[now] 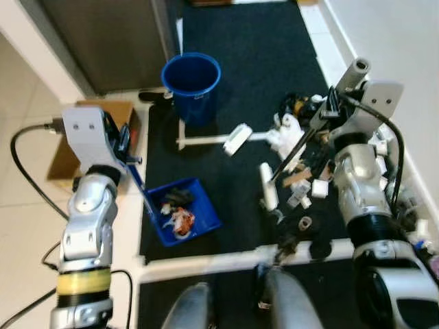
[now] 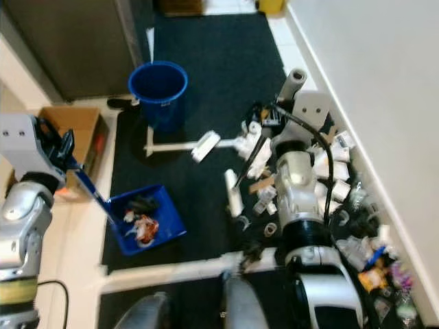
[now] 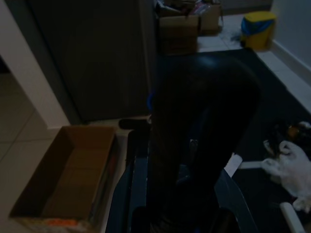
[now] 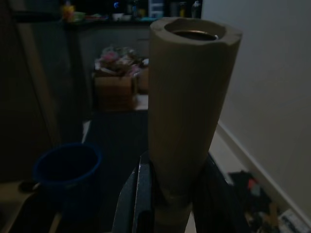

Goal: Sweep floor

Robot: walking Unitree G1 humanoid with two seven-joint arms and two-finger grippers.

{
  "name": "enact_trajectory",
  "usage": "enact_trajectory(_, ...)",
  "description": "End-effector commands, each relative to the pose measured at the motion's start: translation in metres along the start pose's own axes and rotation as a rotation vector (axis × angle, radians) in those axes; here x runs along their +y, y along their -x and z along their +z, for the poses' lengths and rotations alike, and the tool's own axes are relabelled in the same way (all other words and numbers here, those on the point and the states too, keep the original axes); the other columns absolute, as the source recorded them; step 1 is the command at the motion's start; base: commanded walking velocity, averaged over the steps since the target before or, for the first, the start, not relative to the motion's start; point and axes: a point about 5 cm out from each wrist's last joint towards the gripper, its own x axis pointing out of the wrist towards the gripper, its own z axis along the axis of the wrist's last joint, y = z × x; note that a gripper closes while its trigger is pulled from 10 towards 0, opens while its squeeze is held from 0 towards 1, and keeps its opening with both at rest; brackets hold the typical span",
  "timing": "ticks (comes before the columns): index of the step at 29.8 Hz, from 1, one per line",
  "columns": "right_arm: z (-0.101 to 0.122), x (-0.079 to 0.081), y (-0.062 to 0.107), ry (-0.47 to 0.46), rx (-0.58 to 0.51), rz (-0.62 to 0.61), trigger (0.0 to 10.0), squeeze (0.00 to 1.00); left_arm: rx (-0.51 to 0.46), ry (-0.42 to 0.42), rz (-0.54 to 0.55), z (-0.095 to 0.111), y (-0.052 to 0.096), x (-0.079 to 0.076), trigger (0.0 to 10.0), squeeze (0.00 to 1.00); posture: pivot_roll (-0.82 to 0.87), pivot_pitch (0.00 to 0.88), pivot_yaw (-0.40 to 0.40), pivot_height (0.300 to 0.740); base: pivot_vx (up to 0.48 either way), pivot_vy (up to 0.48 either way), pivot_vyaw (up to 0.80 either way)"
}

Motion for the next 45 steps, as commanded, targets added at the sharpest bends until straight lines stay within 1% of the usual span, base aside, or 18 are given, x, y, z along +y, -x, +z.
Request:
enact_trajectory(1,0.005,0.003,-0.001,-0.006,-0.032,0.008,10.0,0.00,-0.050,-0.016,0.015,0.008,0.003,0.005,10.0,0.00,0.03,0.176,-0.025,0.740,0.368,0.000,0.00)
enact_trajectory(18,0.003,0.003,0.000,-0.007,-0.026,0.006,10.0,0.00,-0.063,-0.019,0.011,0.012,0.002,0.005,10.0,0.00,0.03,0.177,-0.024,0.740,0.367,0.000,0.00)
enact_trajectory(25,0.004,0.003,-0.001,-0.006,-0.026,0.006,10.0,0.00,-0.101,-0.019,-0.003,0.025,0.003,0.004,10.0,0.00,0.04,0.177,-0.025,0.740,0.363,0.000,0.00)
enact_trajectory(26,0.004,0.003,-0.001,-0.007,-0.028,0.006,10.0,0.00,-0.131,-0.021,-0.015,0.035,0.001,0.003,10.0,0.00,0.04,0.177,-0.025,0.740,0.364,0.000,0.00)
enact_trajectory(31,0.005,0.003,-0.002,-0.008,-0.032,0.006,10.0,0.00,-0.200,-0.020,-0.031,0.061,-0.003,0.005,10.0,0.00,0.04,0.176,-0.024,0.740,0.366,0.000,0.00)
enact_trajectory(35,0.005,0.004,-0.002,-0.008,-0.032,0.005,10.0,0.00,-0.277,-0.035,-0.054,0.089,-0.005,0.006,10.0,0.00,0.04,0.171,-0.021,0.740,0.360,0.000,0.00)
enact_trajectory(37,0.005,0.004,-0.002,-0.008,-0.032,0.005,10.0,0.00,-0.299,-0.041,-0.068,0.097,-0.005,0.005,10.0,0.00,0.04,0.171,-0.021,0.740,0.364,0.000,0.00)
enact_trajectory(38,0.005,0.004,-0.002,-0.008,-0.032,0.005,10.0,0.00,-0.318,-0.050,-0.084,0.105,-0.005,0.003,10.0,0.00,0.04,0.170,-0.020,0.740,0.360,0.000,0.00)
enact_trajectory(39,0.005,0.004,-0.002,-0.008,-0.032,0.005,10.0,0.00,-0.318,-0.050,-0.084,0.105,-0.005,0.003,10.0,0.00,0.04,0.170,-0.020,0.740,0.360,0.000,0.00)
enact_trajectory(41,0.005,0.004,-0.002,-0.008,-0.031,0.005,10.0,0.00,-0.355,-0.063,-0.113,0.121,-0.004,-0.001,10.0,0.00,0.05,0.168,-0.018,0.740,0.356,0.000,0.00)
enact_trajectory(42,0.004,0.004,-0.002,-0.009,-0.030,0.005,10.0,0.00,-0.398,-0.075,-0.133,0.137,-0.004,-0.004,10.0,0.00,0.05,0.165,-0.017,0.740,0.356,0.000,0.00)
enact_trajectory(44,0.004,0.004,-0.002,-0.009,-0.030,0.005,10.0,0.00,-0.398,-0.075,-0.133,0.137,-0.004,-0.004,10.0,0.00,0.05,0.165,-0.017,0.740,0.356,0.000,0.00)
enact_trajectory(45,0.004,0.004,-0.002,-0.009,-0.030,0.005,10.0,0.00,-0.412,-0.081,-0.140,0.143,-0.004,-0.004,10.0,0.00,0.05,0.164,-0.017,0.740,0.349,0.000,0.00)
